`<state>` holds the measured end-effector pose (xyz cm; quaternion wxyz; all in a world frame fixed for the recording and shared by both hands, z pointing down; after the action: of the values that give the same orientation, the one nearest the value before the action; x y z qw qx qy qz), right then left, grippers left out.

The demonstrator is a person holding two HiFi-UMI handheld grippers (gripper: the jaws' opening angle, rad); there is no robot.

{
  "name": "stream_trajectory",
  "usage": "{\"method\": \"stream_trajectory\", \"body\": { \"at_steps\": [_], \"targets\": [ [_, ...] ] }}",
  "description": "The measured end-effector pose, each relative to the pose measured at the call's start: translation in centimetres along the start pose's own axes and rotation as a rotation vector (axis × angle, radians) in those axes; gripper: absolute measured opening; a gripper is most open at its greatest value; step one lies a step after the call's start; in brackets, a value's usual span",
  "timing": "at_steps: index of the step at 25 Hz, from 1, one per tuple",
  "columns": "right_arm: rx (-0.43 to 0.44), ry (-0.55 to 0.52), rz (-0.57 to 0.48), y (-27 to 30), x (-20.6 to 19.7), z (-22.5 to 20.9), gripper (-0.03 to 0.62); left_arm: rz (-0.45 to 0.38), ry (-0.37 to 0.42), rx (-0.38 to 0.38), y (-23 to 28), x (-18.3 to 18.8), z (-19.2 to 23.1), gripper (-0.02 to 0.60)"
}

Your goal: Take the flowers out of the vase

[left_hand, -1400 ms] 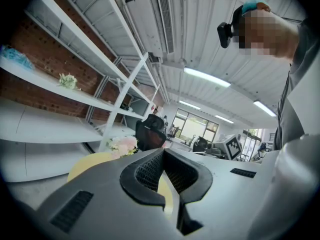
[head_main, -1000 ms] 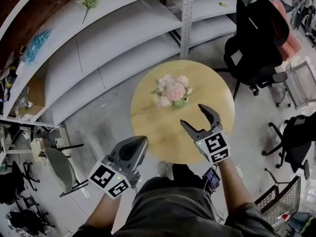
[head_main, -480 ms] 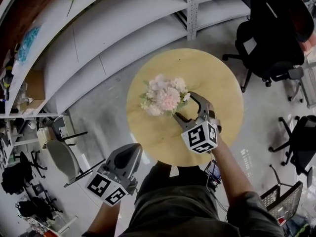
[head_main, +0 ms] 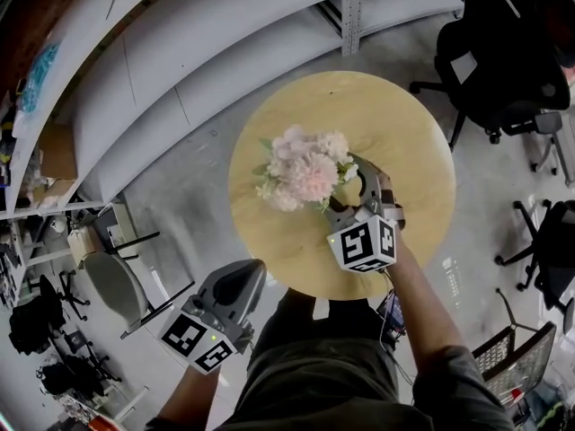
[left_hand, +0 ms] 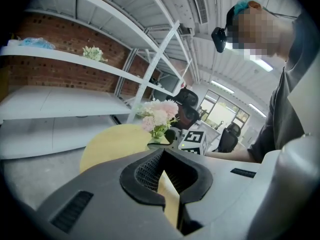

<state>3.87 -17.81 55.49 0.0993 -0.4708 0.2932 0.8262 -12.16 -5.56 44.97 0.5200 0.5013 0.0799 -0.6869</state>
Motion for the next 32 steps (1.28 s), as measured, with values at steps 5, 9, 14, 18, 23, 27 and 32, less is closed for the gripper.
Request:
{"method": "stream_trajectory", "body": {
  "at_steps": [5, 9, 14, 18, 23, 27, 32],
  "targets": [
    [-0.051, 0.031, -0.035, 0.1, 0.9, -0.6, 0.310, 0.008, -0.004, -0.005, -0.2, -0.3, 0.5, 0.009],
    [-0.054, 0.042, -0.045, 0.1, 1.1, -0.9, 0.307, 0.005, -0.005, -0.004, -0.4, -0.4, 0.6, 0.009],
    [-0.069, 0.060, -0.053, -0.4, 1.6, -1.3, 0.170, -0.006, -0.001, -0.005, -0.4, 0.0, 0.7, 0.011],
    [-0.087, 0.074, -0.056, -0.5, 1.8, -1.4, 0.130, -0.013, 0.003, -0.017, -0.5, 0.3, 0.8, 0.009],
    [-0.090, 0.083, -0.063, -1.3, 2.7, -1.8, 0.098, -0.019, 0.010, -0.027, -0.7, 0.6, 0.8, 0.009],
    [-0.091, 0.104, -0.085, -2.3, 3.9, -2.8, 0.088, -0.030, 0.024, -0.041, -0.7, 1.3, 0.5, 0.009],
    [-0.104, 0.152, -0.133, -3.6, 6.3, -4.3, 0.083, -0.054, 0.043, -0.056, -0.8, 2.2, 0.4, 0.009]
  ]
}}
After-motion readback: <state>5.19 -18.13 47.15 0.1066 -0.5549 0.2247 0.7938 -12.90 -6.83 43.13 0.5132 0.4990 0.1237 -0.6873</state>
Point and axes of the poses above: the fingertips, and each gripper's own axes: y forward along the fingers, z to its left, x out of its top, the point moved 5 cm from there along -y, backward along the fingers, and after that the axes turned 9 degrees about -x, right-handed, at the moved point
